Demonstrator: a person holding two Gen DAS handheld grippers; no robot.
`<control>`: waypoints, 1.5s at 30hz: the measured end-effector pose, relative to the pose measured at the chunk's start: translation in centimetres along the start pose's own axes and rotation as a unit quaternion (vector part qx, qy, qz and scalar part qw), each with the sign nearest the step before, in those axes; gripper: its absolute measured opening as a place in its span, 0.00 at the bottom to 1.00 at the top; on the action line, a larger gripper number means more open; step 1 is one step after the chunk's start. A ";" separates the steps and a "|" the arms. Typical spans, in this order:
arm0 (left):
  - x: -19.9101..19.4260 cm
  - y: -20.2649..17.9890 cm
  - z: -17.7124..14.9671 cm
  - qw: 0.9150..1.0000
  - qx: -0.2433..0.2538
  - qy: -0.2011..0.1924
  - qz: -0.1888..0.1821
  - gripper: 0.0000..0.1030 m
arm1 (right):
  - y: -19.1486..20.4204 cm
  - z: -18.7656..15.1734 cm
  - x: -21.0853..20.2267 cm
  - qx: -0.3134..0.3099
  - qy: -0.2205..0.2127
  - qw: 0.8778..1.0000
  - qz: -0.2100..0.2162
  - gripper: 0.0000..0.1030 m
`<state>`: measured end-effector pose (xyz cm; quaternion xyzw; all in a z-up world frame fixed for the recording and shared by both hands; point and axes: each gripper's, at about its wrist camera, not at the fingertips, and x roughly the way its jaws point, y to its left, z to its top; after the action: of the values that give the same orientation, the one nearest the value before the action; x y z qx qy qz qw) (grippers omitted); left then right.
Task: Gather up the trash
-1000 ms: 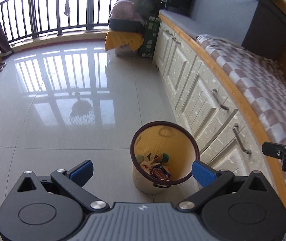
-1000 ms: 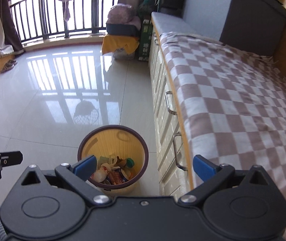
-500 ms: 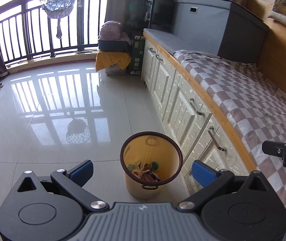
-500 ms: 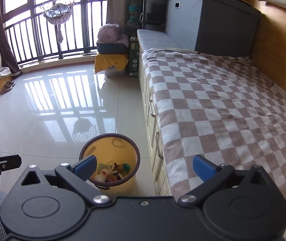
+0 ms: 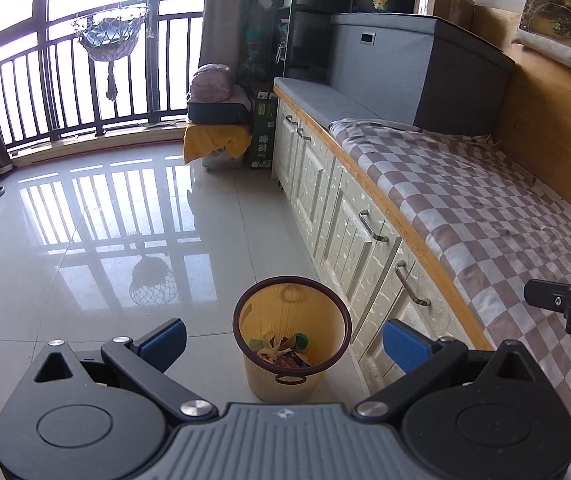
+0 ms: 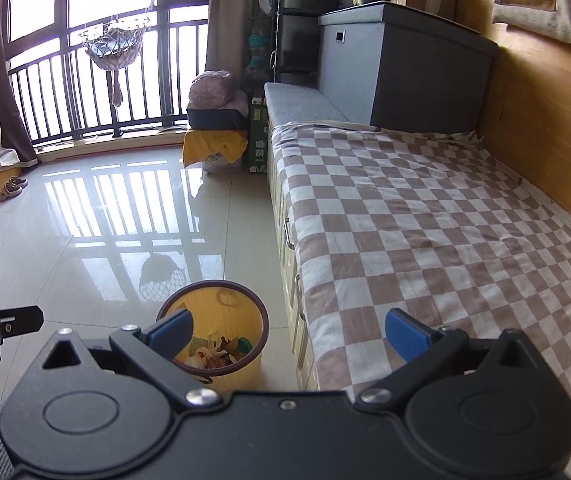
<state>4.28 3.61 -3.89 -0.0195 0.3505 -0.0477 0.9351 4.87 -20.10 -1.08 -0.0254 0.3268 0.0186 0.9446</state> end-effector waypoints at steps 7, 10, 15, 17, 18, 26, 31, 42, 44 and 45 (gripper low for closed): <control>-0.7 0.0 0.0 1.000 0.007 -0.010 0.009 1.00 | 0.4 -0.3 -0.8 -0.003 -0.009 1.000 -0.001 1.00; -0.8 -0.1 -0.1 1.000 0.006 -0.012 0.011 1.00 | 0.6 -0.5 -1.1 -0.009 -0.011 1.000 0.000 1.00; -1.3 0.0 -0.3 1.000 0.009 -0.018 0.010 1.00 | 0.9 -0.8 -1.7 -0.010 -0.010 1.000 0.003 1.00; -1.6 0.0 -0.4 1.000 0.012 -0.019 0.011 1.00 | 0.9 -0.9 -1.8 -0.009 -0.012 1.000 0.002 1.00; -1.6 0.0 -0.4 1.000 0.013 -0.020 0.010 1.00 | 0.9 -0.9 -1.9 -0.009 -0.013 1.000 0.001 1.00; -2.0 -0.1 -0.4 1.000 0.016 -0.025 0.010 1.00 | 0.7 -1.1 -2.8 -0.002 -0.020 1.000 -0.006 1.00; -2.0 -0.1 -0.4 1.000 0.016 -0.025 0.009 1.00 | 0.8 -1.2 -2.9 -0.002 -0.019 1.000 -0.007 1.00; -2.0 -0.1 -0.4 1.000 0.017 -0.025 0.010 1.00 | 0.9 -1.5 -2.8 -0.001 -0.019 1.000 -0.009 1.00; -2.1 -0.1 -0.4 1.000 0.017 -0.024 0.010 1.00 | 0.9 -1.5 -2.7 0.000 -0.018 1.000 -0.009 1.00; -2.1 -0.1 -0.4 1.000 0.016 -0.024 0.010 1.00 | 0.8 -1.5 -2.7 -0.001 -0.018 1.000 -0.009 1.00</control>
<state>2.44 3.70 -2.87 -0.0019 0.3269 -0.0437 0.9440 1.82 -19.46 -0.61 -0.0286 0.3095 0.0105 0.9504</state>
